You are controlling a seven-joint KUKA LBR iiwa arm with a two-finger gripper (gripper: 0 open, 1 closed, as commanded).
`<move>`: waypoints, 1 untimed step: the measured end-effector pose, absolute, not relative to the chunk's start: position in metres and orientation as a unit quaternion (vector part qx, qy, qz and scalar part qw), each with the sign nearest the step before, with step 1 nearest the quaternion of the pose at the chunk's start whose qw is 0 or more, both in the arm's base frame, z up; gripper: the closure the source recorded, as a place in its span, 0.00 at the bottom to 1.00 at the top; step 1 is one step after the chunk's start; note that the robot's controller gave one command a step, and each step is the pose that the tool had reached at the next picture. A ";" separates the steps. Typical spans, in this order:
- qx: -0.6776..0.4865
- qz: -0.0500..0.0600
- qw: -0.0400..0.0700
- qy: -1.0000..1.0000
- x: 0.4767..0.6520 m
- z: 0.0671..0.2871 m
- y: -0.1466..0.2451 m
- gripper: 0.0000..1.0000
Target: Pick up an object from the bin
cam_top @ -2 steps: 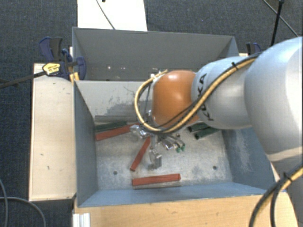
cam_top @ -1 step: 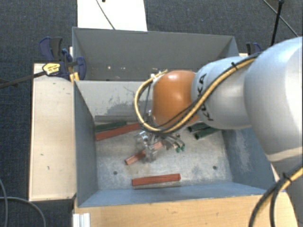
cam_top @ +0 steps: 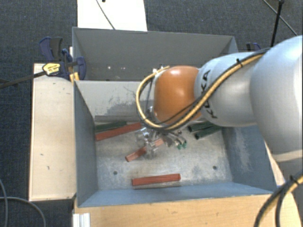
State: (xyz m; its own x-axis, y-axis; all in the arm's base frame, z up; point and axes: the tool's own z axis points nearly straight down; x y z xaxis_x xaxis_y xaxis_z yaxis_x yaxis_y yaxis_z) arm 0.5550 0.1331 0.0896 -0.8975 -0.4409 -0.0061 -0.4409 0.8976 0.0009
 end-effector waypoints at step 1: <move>-0.224 0.001 0.003 0.975 0.556 0.111 0.133 1.00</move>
Offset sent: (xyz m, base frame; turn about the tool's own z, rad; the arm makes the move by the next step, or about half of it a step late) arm 0.0001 0.0002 0.0195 0.0000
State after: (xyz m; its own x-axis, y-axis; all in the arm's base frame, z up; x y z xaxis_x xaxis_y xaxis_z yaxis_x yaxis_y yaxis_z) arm 0.5564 0.1334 0.1109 -0.9000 -0.4359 -0.0066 -0.4359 0.9000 -0.0001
